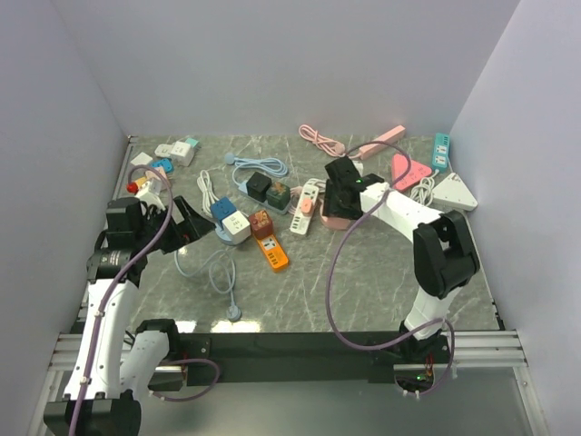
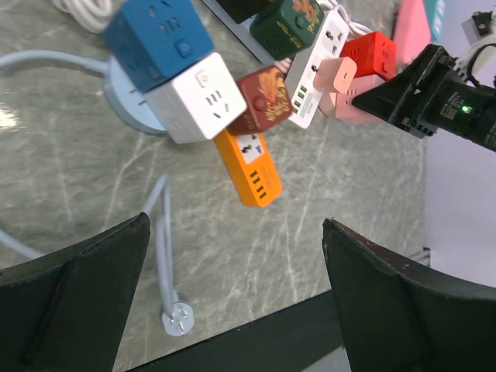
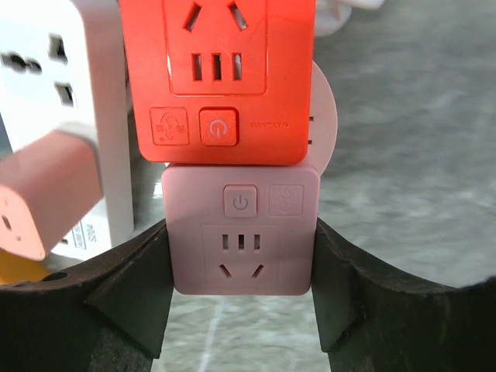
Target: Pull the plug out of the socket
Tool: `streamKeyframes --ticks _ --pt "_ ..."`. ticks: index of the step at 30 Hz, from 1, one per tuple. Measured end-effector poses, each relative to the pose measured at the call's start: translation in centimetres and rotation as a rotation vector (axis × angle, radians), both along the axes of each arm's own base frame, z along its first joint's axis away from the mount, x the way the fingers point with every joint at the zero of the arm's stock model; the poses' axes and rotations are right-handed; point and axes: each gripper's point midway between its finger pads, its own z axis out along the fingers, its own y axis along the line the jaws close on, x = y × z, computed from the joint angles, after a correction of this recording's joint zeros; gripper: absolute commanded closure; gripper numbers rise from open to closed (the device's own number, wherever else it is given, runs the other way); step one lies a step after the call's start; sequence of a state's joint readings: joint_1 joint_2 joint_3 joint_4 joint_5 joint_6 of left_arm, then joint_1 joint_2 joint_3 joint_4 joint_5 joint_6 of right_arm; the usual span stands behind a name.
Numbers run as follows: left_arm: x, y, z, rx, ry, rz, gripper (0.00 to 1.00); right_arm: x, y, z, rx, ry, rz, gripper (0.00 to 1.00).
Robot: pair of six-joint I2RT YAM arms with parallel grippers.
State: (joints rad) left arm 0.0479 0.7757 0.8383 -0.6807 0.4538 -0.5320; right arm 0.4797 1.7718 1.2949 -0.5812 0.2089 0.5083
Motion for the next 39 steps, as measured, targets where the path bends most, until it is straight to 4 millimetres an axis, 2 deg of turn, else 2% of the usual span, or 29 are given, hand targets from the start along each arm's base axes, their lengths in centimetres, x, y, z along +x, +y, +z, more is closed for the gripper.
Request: streamKeyframes --ticks 3,5,6,7,10,13,15,18,19,20,21,23,27,30,35,39 --pt "0.0 -0.8 0.2 -0.034 0.001 -0.042 0.01 -0.8 -1.7 0.0 -0.019 0.005 -0.016 0.54" --pt "0.0 -1.2 0.4 -0.053 0.001 -0.064 0.00 -1.6 -2.1 0.0 -0.025 0.011 -0.017 0.46" --pt "0.0 -1.4 0.4 -0.059 0.003 -0.072 0.01 -2.0 -2.1 -0.1 -0.029 0.015 -0.015 0.38" --pt "0.0 -1.5 0.5 -0.066 0.005 -0.079 0.01 -2.3 -2.2 -0.1 -0.034 0.018 -0.014 0.23" --pt "0.3 -1.9 0.8 -0.081 0.008 -0.097 0.01 -2.8 -2.6 -0.2 -0.073 0.028 -0.018 0.11" --pt "0.4 -2.4 1.2 -0.098 0.003 -0.115 0.01 -2.9 -3.1 -0.2 -0.109 0.032 -0.025 0.10" --pt "0.5 -2.9 1.4 -0.107 0.001 -0.129 0.01 -2.5 -3.1 -0.2 -0.125 0.036 -0.030 0.15" --pt "0.3 -4.3 1.5 -0.116 0.008 -0.174 0.01 -0.8 -2.7 -0.1 -0.137 0.023 -0.040 0.45" --pt "0.2 -4.8 1.4 -0.119 0.014 -0.190 0.01 -0.5 -2.7 -0.1 -0.139 0.023 -0.041 0.62" --pt "0.1 -5.3 1.4 -0.119 0.016 -0.205 0.01 -0.3 -2.6 0.0 -0.136 0.018 -0.046 0.70" --pt "0.0 -5.8 1.5 -0.122 0.020 -0.216 0.00 -0.3 -2.6 0.0 -0.134 0.017 -0.047 0.86" --pt "-0.2 -6.6 1.4 -0.124 0.029 -0.235 0.01 -0.4 -2.6 -0.1 -0.130 0.023 -0.045 1.00" --pt "-0.6 -7.9 1.0 -0.120 0.050 -0.260 0.01 -1.3 -2.5 0.2 -0.096 0.031 -0.038 1.00" --pt "-0.8 -8.9 0.9 -0.121 0.056 -0.276 0.00 -3.6 -2.7 1.7 -0.045 0.044 -0.030 1.00" --pt "-0.3 -10.1 0.7 -0.127 0.057 -0.289 0.01 -5.3 -3.4 7.9 0.009 -0.045 -0.047 1.00" --pt "0.3 -10.7 0.1 -0.126 0.083 -0.288 0.00 -5.1 -3.8 13.6 0.015 -0.113 -0.032 1.00"
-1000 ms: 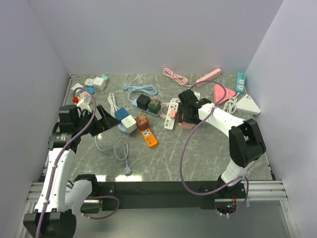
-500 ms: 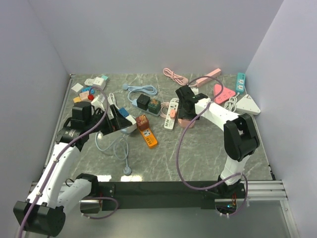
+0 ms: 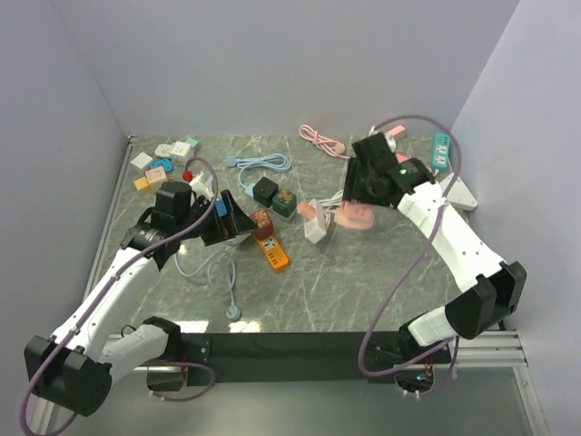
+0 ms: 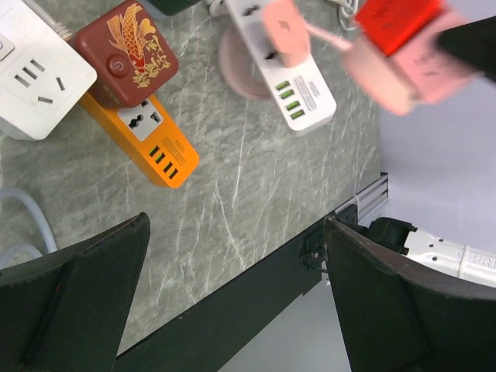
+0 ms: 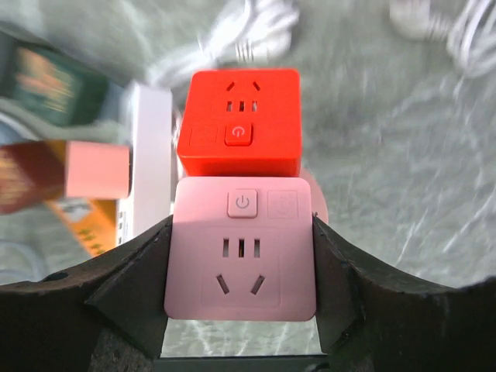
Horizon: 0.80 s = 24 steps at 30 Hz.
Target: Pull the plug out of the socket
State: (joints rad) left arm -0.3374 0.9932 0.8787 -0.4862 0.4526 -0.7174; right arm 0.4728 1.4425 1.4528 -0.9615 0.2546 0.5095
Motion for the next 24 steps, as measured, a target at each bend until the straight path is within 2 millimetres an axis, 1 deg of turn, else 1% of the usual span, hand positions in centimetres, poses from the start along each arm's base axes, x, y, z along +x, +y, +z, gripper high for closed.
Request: streamKeyframes --ticks 1,2,3,5,7,8,9,11,14,17,18,20,22,24 --pt "0.1 -0.1 -0.1 0.002 0.006 0.000 0.01 0.4 0.2 1.9 0.010 -0.034 0.011 1.00" --pt "0.3 -0.3 -0.2 0.003 0.008 -0.001 0.01 0.7 0.3 3.1 0.017 -0.059 0.018 1.00" --pt "0.4 -0.4 -0.1 0.001 0.008 -0.003 0.01 1.0 0.4 4.8 0.025 -0.093 0.028 1.00" --pt "0.4 -0.9 0.1 -0.008 0.005 -0.013 0.01 1.4 0.5 6.9 0.039 -0.141 0.038 1.00" --pt "0.3 -1.7 0.6 -0.027 0.000 -0.024 0.01 1.7 0.6 8.2 0.048 -0.175 0.042 1.00" --pt "0.3 -2.1 0.8 -0.041 -0.004 -0.031 0.00 1.8 0.6 8.4 0.050 -0.183 0.041 1.00" --pt "0.3 -2.7 1.1 -0.058 -0.006 -0.037 0.01 1.8 0.6 8.3 0.049 -0.181 0.041 1.00" --pt "0.2 -4.1 1.7 -0.102 0.004 -0.046 0.01 1.7 0.6 7.4 0.041 -0.170 0.039 1.00" --pt "0.2 -6.3 2.5 -0.177 0.038 -0.046 0.01 0.9 0.3 4.8 0.018 -0.141 0.044 1.00" --pt "0.4 -8.5 2.8 -0.242 0.085 -0.033 0.01 -0.7 0.3 1.5 0.008 -0.135 0.066 1.00" --pt "0.5 -9.4 2.6 -0.256 0.110 -0.028 0.00 -1.4 0.5 0.6 0.007 -0.139 0.075 1.00" --pt "0.6 -10.7 2.0 -0.265 0.159 -0.021 0.00 -2.5 0.9 -0.7 0.007 -0.153 0.093 1.00" --pt "0.8 -12.2 1.1 -0.265 0.216 -0.013 0.01 -3.0 1.5 -1.3 0.023 -0.173 0.094 1.00" --pt "1.0 -13.9 0.0 -0.266 0.269 -0.009 0.01 -3.0 2.4 -1.7 0.048 -0.204 0.084 1.00"
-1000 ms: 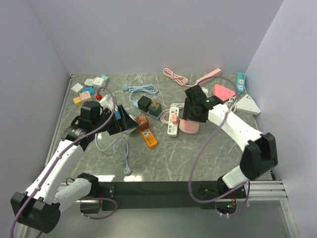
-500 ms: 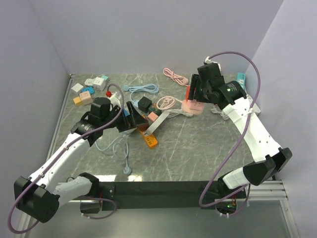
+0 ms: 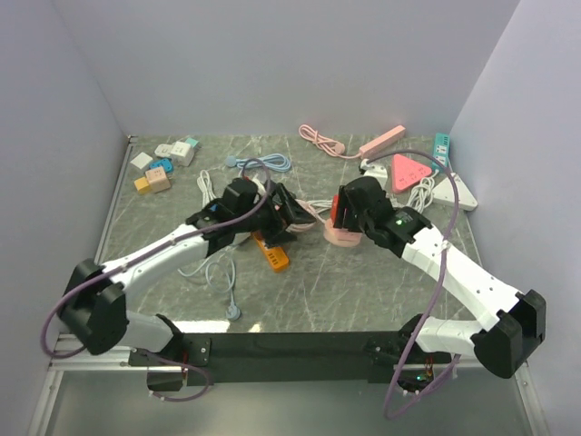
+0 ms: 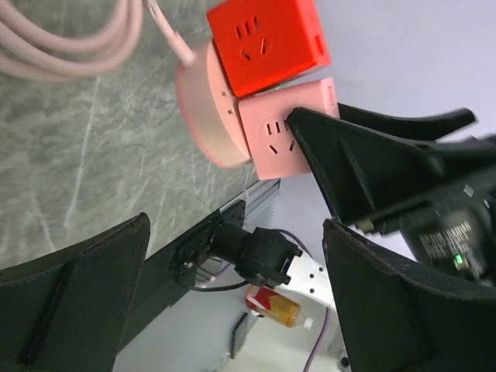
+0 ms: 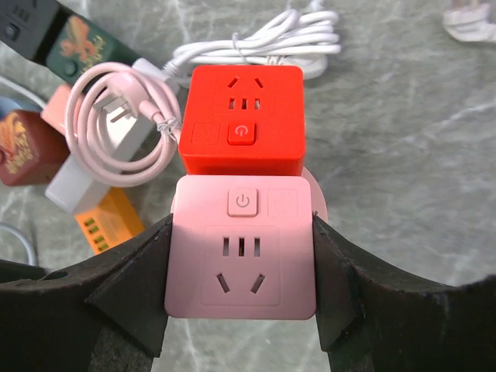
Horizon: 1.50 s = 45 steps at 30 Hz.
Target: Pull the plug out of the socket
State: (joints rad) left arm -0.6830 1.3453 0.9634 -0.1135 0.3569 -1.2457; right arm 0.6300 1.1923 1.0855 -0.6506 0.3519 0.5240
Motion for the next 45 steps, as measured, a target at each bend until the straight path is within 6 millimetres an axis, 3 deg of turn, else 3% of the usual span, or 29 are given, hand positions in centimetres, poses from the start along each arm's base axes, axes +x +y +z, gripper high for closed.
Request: streamKeyframes --ticks 4,8,17,22,29,32,35,45 --pt "-0.7 -2.4 -2.3 0.009 0.093 -0.003 0.01 0.4 0.9 -1.3 0.045 -0.033 -0.038 1.00" --pt "-1.0 -3.5 -3.6 0.008 0.152 0.014 0.06 0.3 0.8 -2.3 0.071 -0.037 -0.085 1.00" --pt "0.8 -3.5 -2.9 -0.024 0.127 0.104 0.17 -0.2 1.0 -1.8 0.191 -0.065 -0.139 1.00" --pt "1.5 -3.4 -4.6 0.013 0.141 0.136 0.18 -0.7 1.3 -0.6 0.278 -0.089 -0.147 1.00" --pt "2.3 -3.1 -6.3 0.066 0.159 0.186 0.20 -0.9 1.8 -0.9 0.327 -0.083 -0.159 1.00" --pt "2.9 -3.4 -6.3 0.073 0.154 0.198 0.27 -1.1 2.2 -1.3 0.341 -0.074 -0.155 1.00" --pt "3.1 -3.7 -6.5 0.074 0.155 0.201 0.40 -1.2 2.4 -1.3 0.347 -0.070 -0.149 1.00" --pt "3.4 -3.7 -6.5 0.068 0.151 0.217 0.99 -1.4 2.8 -1.4 0.361 -0.055 -0.142 1.00"
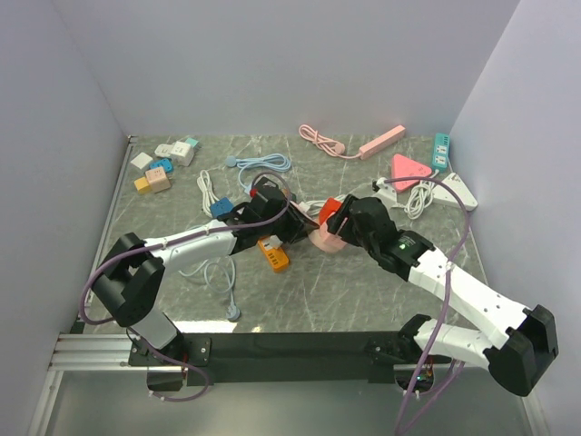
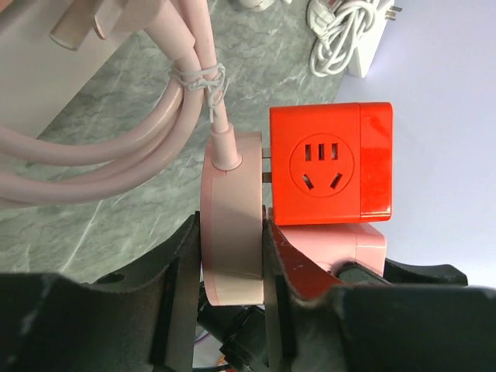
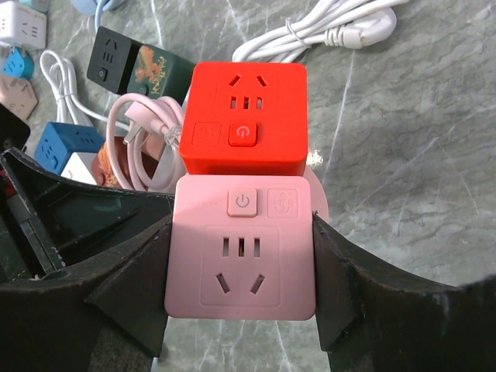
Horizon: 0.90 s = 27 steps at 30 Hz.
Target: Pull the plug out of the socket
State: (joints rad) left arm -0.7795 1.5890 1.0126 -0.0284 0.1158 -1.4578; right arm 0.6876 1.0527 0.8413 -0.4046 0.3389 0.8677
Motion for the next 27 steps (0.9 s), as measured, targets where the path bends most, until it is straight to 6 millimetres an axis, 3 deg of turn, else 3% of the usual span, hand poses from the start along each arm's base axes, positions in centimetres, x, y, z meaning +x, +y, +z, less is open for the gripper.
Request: streamKeyframes --ticks 6,11,13,17,21,24,27 --pt "0.3 0.7 -0.6 0.082 -0.025 -0.012 1.00 0.1 0.6 -0.8 -0.008 0.048 0.011 1.00" --pt "1.5 1.0 0.3 0.159 -0.138 -0.040 1.00 0.9 -0.1 -0.1 0.029 0.086 -0.005 1.00" --pt "1.7 1.7 -0.6 0.210 -0.182 -0.061 1.00 1.6 -1.1 0.7 0.046 0.074 -0.028 1.00" --pt "1.3 5.4 -5.4 0.345 -0.147 -0.083 1.00 3.1 -4.8 3.5 0.070 -0.010 -0.130 1.00" --pt "1.5 5.7 -5.5 0.360 -0.163 -0.093 1.00 3.3 -6.0 5.0 0.079 -0.053 -0.160 1.00" --pt "1.5 5.7 -5.5 0.364 -0.170 -0.104 1.00 3.7 -6.6 5.0 0.065 -0.049 -0.187 1.00" --pt "1.4 5.6 -5.4 0.358 -0.170 -0.112 1.00 4.7 -9.3 4.6 0.018 -0.025 -0.287 1.00"
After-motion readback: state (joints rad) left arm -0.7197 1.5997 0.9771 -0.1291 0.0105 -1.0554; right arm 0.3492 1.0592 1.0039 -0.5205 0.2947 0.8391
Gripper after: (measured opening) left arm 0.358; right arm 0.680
